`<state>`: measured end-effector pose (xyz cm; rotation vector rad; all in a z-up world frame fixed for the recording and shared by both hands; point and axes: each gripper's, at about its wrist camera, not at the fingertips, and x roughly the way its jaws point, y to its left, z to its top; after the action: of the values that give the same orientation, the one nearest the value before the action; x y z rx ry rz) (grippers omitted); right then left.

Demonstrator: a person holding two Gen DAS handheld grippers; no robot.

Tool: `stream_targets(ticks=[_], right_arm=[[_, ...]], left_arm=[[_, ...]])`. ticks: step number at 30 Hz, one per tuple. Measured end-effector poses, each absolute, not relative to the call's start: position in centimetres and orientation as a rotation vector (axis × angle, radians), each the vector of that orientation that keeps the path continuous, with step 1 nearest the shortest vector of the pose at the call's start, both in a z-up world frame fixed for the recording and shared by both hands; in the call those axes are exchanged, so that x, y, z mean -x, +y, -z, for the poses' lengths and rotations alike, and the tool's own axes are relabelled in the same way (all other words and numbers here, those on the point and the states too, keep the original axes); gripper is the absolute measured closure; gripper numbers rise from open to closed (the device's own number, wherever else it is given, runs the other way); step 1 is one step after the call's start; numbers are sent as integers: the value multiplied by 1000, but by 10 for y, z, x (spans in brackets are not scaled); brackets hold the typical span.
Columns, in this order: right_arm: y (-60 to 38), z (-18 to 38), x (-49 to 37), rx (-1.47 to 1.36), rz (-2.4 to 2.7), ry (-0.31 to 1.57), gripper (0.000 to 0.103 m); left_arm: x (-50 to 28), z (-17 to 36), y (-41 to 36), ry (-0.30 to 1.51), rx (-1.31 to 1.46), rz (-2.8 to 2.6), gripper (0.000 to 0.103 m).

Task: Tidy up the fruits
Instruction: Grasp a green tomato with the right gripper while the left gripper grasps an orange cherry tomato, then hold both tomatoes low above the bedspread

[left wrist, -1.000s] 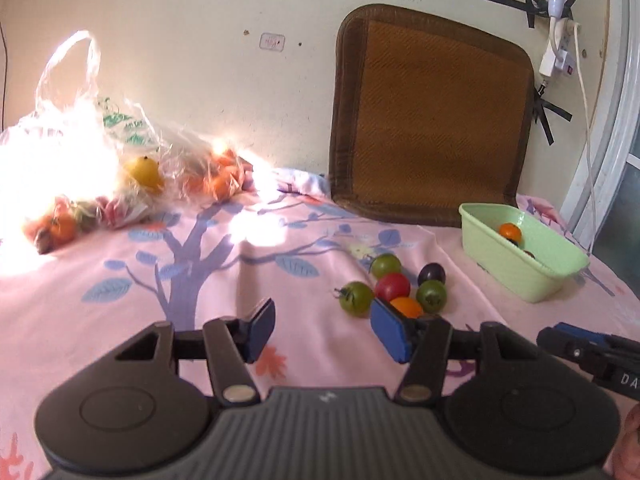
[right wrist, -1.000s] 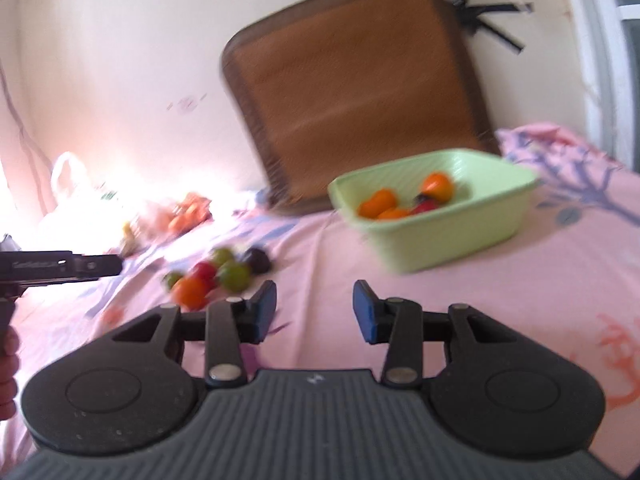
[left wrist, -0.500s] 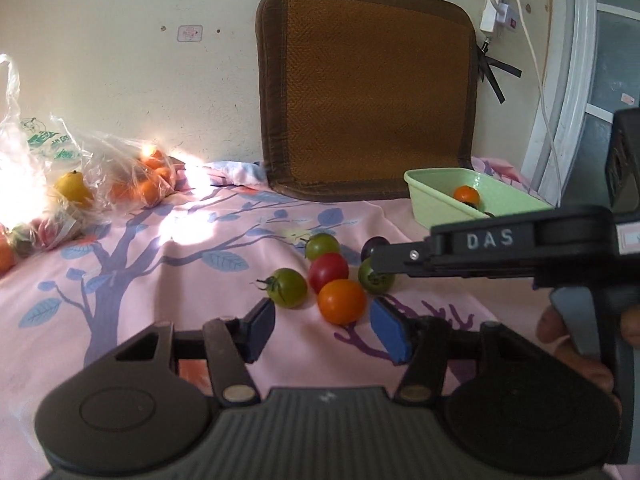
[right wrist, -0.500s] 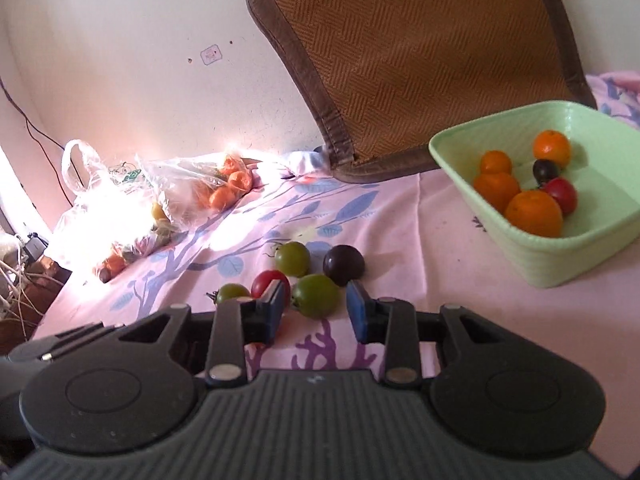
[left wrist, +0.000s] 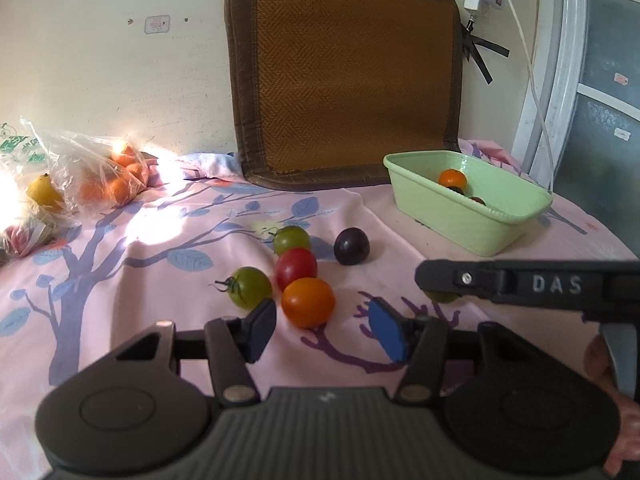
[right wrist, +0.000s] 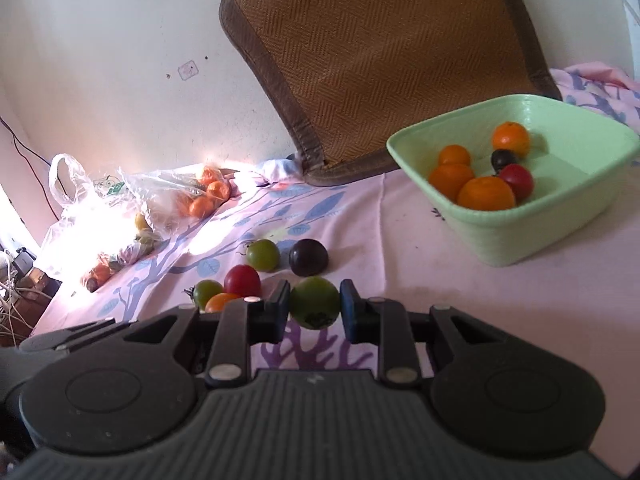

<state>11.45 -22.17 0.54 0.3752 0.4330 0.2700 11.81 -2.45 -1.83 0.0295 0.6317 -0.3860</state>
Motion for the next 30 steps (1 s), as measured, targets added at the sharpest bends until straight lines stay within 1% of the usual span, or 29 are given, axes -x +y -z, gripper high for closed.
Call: stream_targets(ticks=[2, 4, 5, 6, 10, 15, 24, 30], right_arm=[[-226, 0, -108, -376, -266, 433, 74], [-227, 7, -105, -358, -256, 438, 73], [-228, 10, -105, -366, -254, 443, 74], [-229, 9, -103, -368, -260, 428, 74], [-221, 6, -100, -318, -269, 398, 74], [-228, 8, -82, -304, -261, 377, 74], [-266, 19, -12, -173, -101, 312, 74], [-274, 25, -4, -114, -54, 323, 73]], left_arm=[[-124, 21, -28, 649, -20, 372, 52], [-129, 22, -29, 663, -9, 357, 56], [-132, 23, -28, 671, 1, 350, 62], [-135, 24, -28, 678, 8, 343, 70], [-131, 24, -29, 680, 12, 331, 71], [-96, 18, -36, 670, 19, 423, 71], [-57, 12, -96, 654, -63, 615, 71], [-52, 22, -123, 663, -122, 628, 70]])
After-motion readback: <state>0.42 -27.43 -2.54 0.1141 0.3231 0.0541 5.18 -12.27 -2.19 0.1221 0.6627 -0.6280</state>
